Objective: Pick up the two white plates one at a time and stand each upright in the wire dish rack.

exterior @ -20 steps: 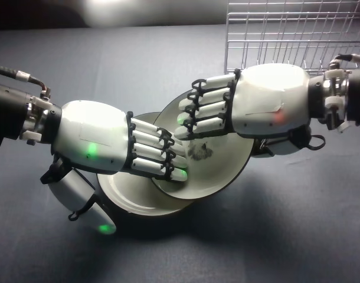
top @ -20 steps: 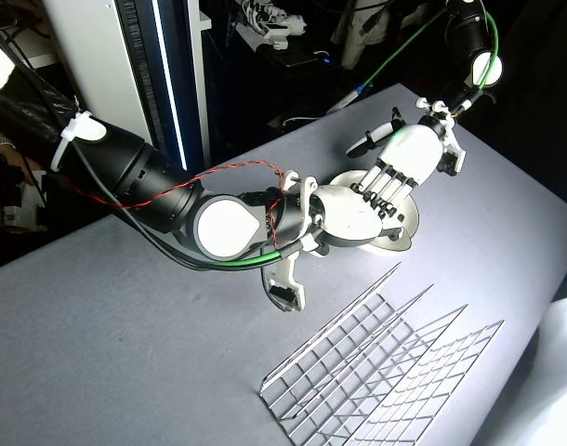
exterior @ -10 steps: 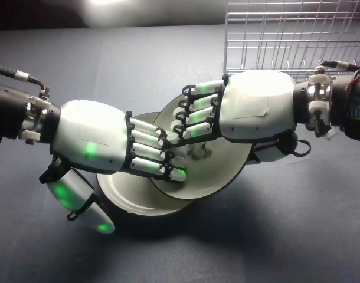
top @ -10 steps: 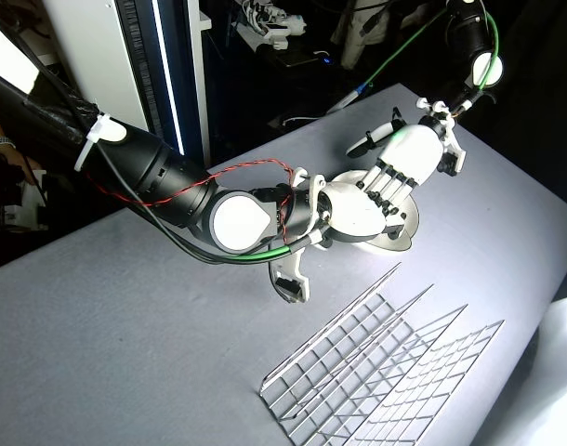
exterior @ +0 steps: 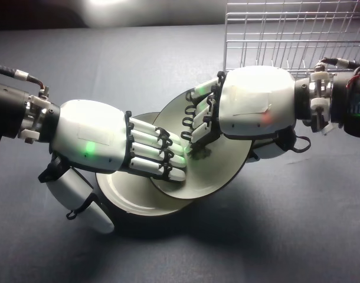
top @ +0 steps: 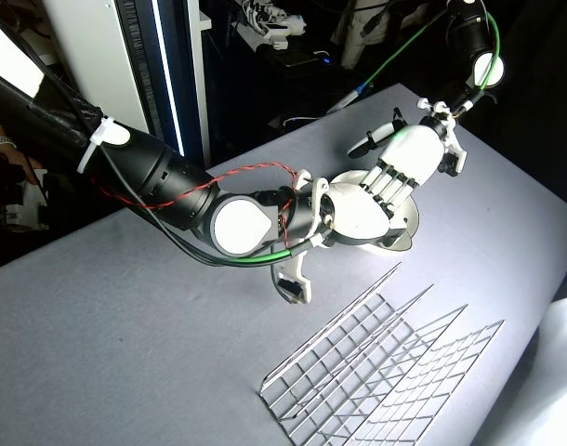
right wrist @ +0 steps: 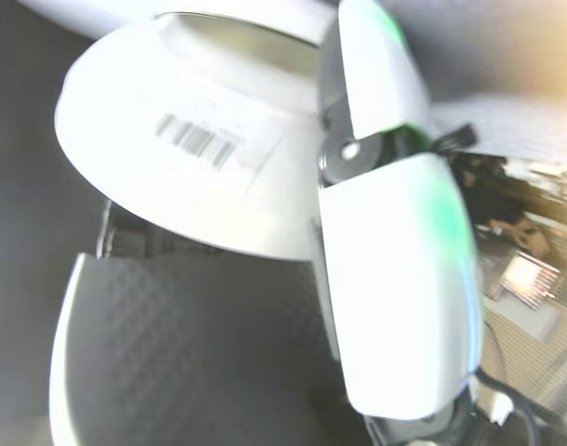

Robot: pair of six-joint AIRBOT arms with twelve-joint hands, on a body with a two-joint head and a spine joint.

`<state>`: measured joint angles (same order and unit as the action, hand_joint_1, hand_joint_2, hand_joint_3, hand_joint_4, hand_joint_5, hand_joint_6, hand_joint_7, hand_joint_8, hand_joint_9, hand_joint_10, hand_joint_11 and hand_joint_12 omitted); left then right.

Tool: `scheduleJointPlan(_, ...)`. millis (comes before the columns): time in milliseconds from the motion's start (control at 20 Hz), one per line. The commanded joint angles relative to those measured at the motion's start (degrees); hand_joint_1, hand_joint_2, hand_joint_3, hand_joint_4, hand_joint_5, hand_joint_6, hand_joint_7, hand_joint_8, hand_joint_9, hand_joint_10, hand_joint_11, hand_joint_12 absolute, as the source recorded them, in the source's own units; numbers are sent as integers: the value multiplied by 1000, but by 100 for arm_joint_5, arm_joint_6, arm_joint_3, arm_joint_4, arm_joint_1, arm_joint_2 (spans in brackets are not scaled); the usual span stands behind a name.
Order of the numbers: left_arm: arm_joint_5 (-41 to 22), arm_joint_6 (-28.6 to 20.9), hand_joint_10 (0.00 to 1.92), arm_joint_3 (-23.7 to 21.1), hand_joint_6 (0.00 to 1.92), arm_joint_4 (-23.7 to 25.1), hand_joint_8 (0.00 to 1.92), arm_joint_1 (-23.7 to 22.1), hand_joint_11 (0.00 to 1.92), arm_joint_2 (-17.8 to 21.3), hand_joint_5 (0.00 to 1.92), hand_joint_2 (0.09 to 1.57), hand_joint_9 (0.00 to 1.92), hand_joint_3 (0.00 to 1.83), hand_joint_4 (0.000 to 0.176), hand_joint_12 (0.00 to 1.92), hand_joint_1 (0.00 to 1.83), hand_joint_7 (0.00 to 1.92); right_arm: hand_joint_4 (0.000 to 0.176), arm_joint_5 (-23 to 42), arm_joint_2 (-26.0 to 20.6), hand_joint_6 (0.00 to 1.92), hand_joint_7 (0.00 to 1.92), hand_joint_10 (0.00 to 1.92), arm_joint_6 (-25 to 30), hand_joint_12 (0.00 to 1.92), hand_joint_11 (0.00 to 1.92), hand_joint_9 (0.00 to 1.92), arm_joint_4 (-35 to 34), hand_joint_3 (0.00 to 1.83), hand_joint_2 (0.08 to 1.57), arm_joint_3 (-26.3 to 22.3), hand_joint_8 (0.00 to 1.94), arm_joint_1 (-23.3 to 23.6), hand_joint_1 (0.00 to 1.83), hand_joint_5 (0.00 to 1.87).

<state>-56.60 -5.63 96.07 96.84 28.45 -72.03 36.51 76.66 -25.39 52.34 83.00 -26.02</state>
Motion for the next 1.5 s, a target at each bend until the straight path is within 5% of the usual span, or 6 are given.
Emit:
scheduleJointPlan(0, 265, 31, 0, 15, 0, 279, 0, 89, 0, -121, 0, 1139, 0, 5, 0, 0, 0, 0, 0, 166, 22, 1220, 986, 1194, 72, 1210, 667, 886, -240, 0, 1139, 4, 953, -12, 1367, 795)
scheduleJointPlan(350, 222, 24, 0, -130, 0, -300, 0, -32, 0, 130, 0, 1141, 0, 4, 0, 0, 0, 0, 0, 205, 27, 1016, 1055, 1046, 55, 1131, 779, 975, -318, 0, 1094, 3, 916, -11, 1382, 916)
scheduleJointPlan(450, 226, -40, 0, -319, 0, -532, 0, -184, 0, 396, 0, 1139, 0, 3, 0, 0, 0, 0, 0, 260, 26, 1088, 997, 1130, 55, 1143, 706, 910, -319, 2, 1121, 2, 1029, -11, 1374, 867)
scheduleJointPlan(800, 229, -475, 0, -946, 0, -734, 0, -691, 0, 1307, 0, 1162, 0, 12, 0, 0, 0, 0, 0, 496, 24, 1037, 1072, 1112, 55, 1128, 749, 939, -428, 0, 1099, -4, 862, 39, 1381, 905)
scheduleJointPlan(950, 256, -603, 0, -1264, 0, -731, 0, -868, 0, 1715, 0, 1164, 0, 11, 0, 0, 0, 0, 0, 703, 1, 1058, 1010, 1099, 56, 1127, 772, 955, -597, 0, 1107, -42, 961, 156, 1379, 892)
scheduleJointPlan(1450, 721, -1007, 0, -1558, 0, -731, 0, -972, 0, 2583, 0, 1163, 0, 6, 0, 0, 0, 0, 0, 766, -661, 957, 1092, 949, 58, 973, 886, 1053, -1440, 0, 1073, -953, 835, 671, 1390, 933)
